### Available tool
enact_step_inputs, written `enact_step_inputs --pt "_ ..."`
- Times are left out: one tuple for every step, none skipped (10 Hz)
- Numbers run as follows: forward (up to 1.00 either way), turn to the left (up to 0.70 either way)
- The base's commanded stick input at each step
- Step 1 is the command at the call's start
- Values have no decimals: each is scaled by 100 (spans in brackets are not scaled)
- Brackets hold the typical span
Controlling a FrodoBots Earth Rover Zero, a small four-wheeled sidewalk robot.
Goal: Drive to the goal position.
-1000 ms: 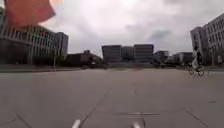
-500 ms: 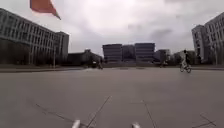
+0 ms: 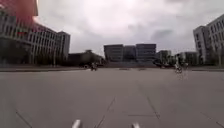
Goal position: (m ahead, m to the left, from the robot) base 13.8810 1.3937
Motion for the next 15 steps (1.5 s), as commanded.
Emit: enact_step_inputs --pt "85 0" --pt "85 0" --pt "85 0" --pt "85 0" --pt "85 0" --pt "85 0" --pt "85 0" --pt "85 0" --pt "85 0" --pt "85 0" --pt "85 0" --pt "85 0" --pt "85 0" --pt "85 0" --pt "85 0"
